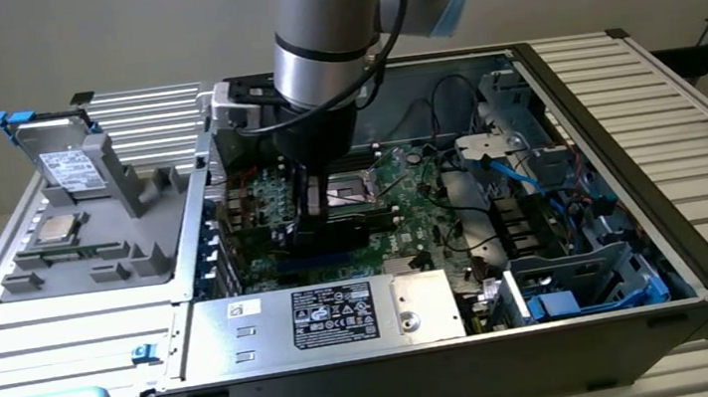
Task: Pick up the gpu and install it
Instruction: 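Insert the gpu into the slot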
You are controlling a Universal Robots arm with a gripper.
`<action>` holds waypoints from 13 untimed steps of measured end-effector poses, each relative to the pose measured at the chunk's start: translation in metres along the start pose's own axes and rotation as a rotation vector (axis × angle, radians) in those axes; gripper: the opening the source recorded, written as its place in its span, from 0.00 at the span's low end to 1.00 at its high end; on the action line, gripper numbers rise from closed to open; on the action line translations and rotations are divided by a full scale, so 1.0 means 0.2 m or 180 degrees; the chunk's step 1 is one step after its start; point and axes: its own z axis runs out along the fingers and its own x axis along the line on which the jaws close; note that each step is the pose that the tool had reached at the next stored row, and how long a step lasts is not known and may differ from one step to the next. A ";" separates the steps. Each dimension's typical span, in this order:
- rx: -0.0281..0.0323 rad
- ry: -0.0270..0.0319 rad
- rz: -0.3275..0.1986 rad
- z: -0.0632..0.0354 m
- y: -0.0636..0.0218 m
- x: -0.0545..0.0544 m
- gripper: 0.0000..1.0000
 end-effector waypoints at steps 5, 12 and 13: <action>-0.0001 0.0000 0.0001 0.001 0.002 0.00 0.27; -0.0001 0.0000 0.0001 0.001 0.001 0.00 0.27; -0.0001 0.0000 0.0001 0.000 0.000 0.00 0.27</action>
